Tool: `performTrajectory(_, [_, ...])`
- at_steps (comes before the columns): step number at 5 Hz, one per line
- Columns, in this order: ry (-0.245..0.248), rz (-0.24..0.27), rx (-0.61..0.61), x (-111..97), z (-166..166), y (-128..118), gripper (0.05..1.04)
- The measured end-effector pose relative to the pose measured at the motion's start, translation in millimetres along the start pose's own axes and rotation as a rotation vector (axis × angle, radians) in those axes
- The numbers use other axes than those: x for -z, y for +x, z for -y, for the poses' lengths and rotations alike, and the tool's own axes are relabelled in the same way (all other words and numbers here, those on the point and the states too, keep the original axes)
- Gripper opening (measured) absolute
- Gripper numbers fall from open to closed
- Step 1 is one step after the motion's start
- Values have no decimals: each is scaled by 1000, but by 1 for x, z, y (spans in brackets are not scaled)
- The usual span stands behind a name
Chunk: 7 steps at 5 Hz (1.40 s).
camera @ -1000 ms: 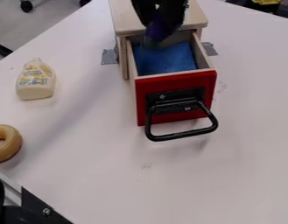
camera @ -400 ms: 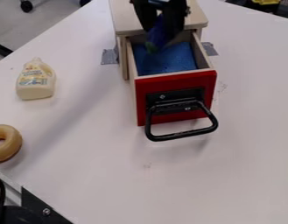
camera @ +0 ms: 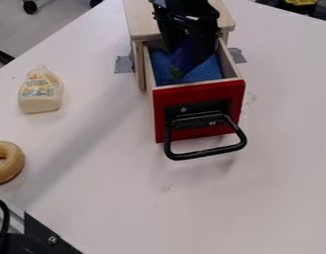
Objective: Put blue object into the drawer
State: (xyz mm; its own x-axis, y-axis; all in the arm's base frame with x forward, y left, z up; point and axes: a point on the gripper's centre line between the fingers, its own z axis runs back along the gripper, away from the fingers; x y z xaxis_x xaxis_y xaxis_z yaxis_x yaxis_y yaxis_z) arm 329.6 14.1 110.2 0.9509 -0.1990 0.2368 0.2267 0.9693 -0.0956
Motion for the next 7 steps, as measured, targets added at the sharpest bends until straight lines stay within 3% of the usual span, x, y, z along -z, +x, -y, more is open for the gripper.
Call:
performTrajectory(1, [5,-28,12,-3,0,-2,997])
performTrajectory(3, [33,13,8,-30,-9,3,998])
performTrajectory(5, [79,-125,28,-40,-15,-25,998])
performTrajectory(7, [92,-167,43,-32,-13,-42,998])
